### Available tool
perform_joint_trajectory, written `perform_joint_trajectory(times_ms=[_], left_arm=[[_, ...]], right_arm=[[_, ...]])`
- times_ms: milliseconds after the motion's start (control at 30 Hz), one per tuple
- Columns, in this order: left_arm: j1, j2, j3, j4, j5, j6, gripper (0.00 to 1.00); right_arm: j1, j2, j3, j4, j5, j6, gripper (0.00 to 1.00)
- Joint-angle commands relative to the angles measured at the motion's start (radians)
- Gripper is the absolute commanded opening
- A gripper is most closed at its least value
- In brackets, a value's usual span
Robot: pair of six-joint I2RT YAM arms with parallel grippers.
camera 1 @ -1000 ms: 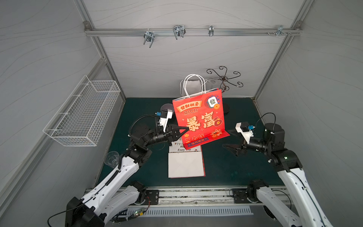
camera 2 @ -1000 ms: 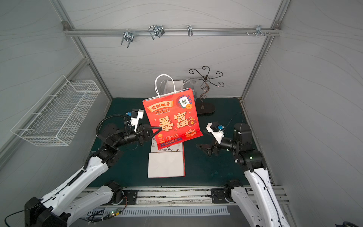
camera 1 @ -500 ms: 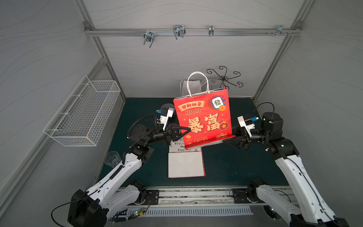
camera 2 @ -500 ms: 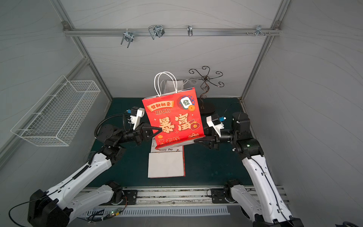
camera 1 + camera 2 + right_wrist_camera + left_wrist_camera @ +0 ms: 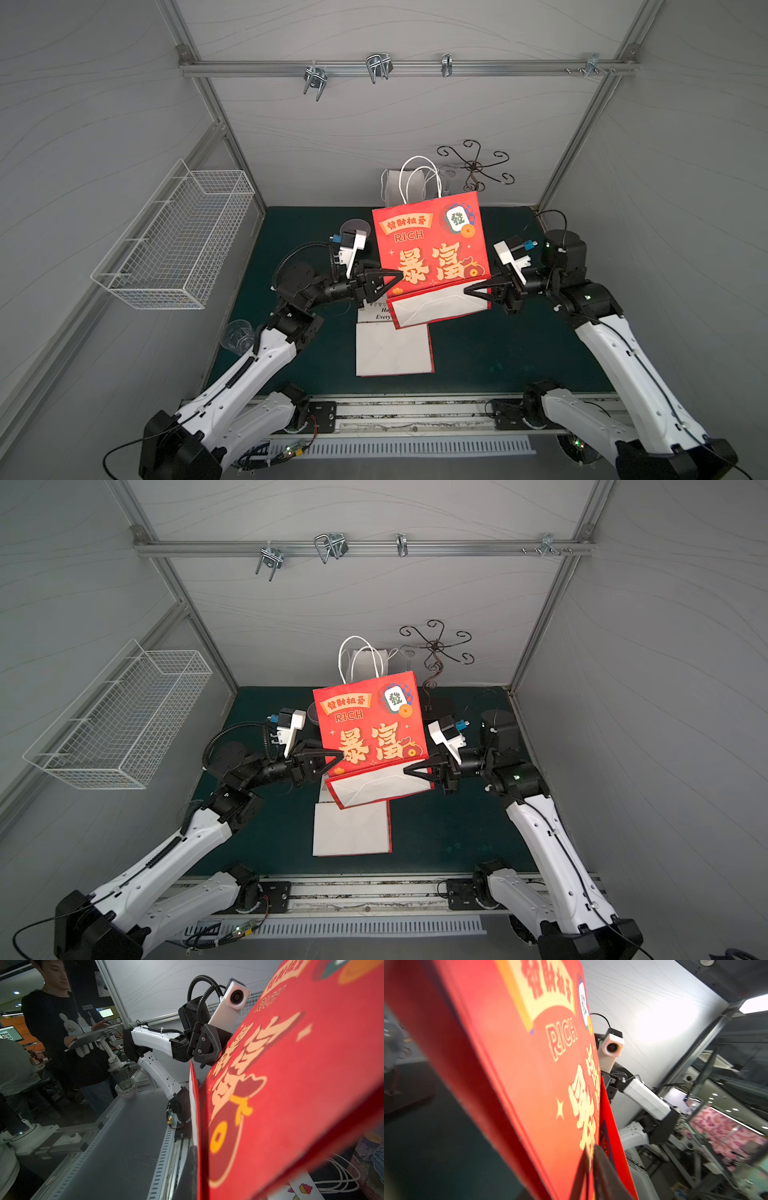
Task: Put away the paper bag
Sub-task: Press the paper bag.
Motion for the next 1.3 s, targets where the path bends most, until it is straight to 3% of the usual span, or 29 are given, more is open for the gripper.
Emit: perform_joint_trajectory(times_ms=[0, 33, 133, 233, 300, 367, 433, 533, 733, 933, 1033, 1267], left_arm=[[0.0, -0.098, 0.041, -0.111, -0.277, 0.173, 0.8], [0.0, -0.127, 0.034, -0.145, -0.346, 0.217, 0.88], [0.0, -0.214, 0.013, -0.25, -0.568, 0.284, 0.93], [0.0, -0.293, -0.011, -0.345, -0.629, 0.324, 0.94], [0.001, -0.323, -0.028, -0.408, -0.555, 0.331, 0.94], [0.0, -0.336, -0.055, -0.421, -0.398, 0.298, 0.94], [0.0, -0.316, -0.089, -0.377, -0.208, 0.218, 0.95], [-0.003, -0.249, -0.141, -0.224, -0.036, 0.064, 0.97], [-0.031, -0.13, -0.128, 0.027, 0.069, -0.016, 1.0], [-0.039, -0.059, -0.103, 0.231, 0.108, -0.09, 0.98], [-0.043, -0.043, -0.097, 0.3, 0.095, -0.099, 0.89], [-0.055, 0.011, -0.062, 0.383, 0.078, -0.078, 0.43]], right_arm=[[0.004, -0.024, 0.038, -0.045, 0.054, -0.031, 0.0], [0.003, -0.027, 0.049, -0.076, 0.087, -0.055, 0.0], [0.003, -0.036, 0.075, -0.127, 0.178, -0.106, 0.0], [0.005, -0.042, 0.101, -0.135, 0.239, -0.127, 0.0], [0.007, -0.032, 0.137, -0.146, 0.247, -0.143, 0.0], [0.015, -0.018, 0.17, -0.158, 0.254, -0.157, 0.0], [0.031, -0.002, 0.211, -0.184, 0.258, -0.178, 0.0], [0.068, 0.013, 0.252, -0.205, 0.255, -0.192, 0.0], [0.161, 0.013, 0.265, -0.204, 0.269, -0.184, 0.0], [0.183, 0.008, 0.234, -0.197, 0.262, -0.149, 0.0], [0.183, 0.0, 0.217, -0.192, 0.252, -0.128, 0.0], [0.183, -0.004, 0.189, -0.192, 0.259, -0.11, 0.0]])
